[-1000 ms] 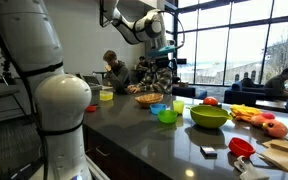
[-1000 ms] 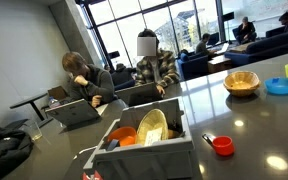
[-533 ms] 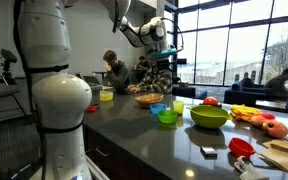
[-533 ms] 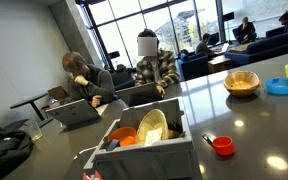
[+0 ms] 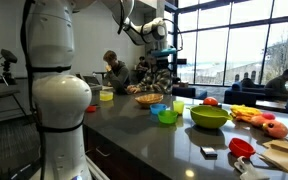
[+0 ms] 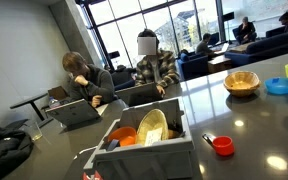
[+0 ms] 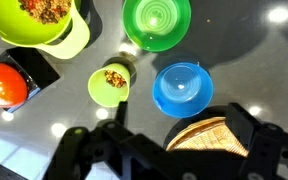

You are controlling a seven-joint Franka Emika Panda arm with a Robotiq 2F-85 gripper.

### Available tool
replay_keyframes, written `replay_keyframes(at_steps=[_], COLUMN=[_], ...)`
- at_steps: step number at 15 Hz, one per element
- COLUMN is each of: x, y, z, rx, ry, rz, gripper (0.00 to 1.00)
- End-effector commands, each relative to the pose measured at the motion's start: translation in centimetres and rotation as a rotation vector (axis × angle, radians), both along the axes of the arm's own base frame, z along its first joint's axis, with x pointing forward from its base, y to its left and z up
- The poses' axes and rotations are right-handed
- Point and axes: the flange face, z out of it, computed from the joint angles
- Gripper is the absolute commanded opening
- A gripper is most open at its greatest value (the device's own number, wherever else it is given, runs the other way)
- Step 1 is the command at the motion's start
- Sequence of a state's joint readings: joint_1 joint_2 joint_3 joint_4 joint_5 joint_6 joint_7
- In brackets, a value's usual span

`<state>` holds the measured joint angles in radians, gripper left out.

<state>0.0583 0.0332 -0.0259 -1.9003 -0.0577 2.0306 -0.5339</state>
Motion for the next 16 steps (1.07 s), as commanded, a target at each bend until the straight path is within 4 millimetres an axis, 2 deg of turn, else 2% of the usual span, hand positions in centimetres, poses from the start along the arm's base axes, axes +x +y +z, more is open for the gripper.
replay_keyframes(at_steps=[1,8,16], x=[1.3,3.4,4.9], y=[-0.8,-2.7,-1.6], z=[-0.3,-2.0,-4.6], rx=[0.024,0.065,0.078], ry=[0.027,0.039,0.084], rz=[0.002,-0.041,-0.054], gripper=[1.00,1.00,1.00])
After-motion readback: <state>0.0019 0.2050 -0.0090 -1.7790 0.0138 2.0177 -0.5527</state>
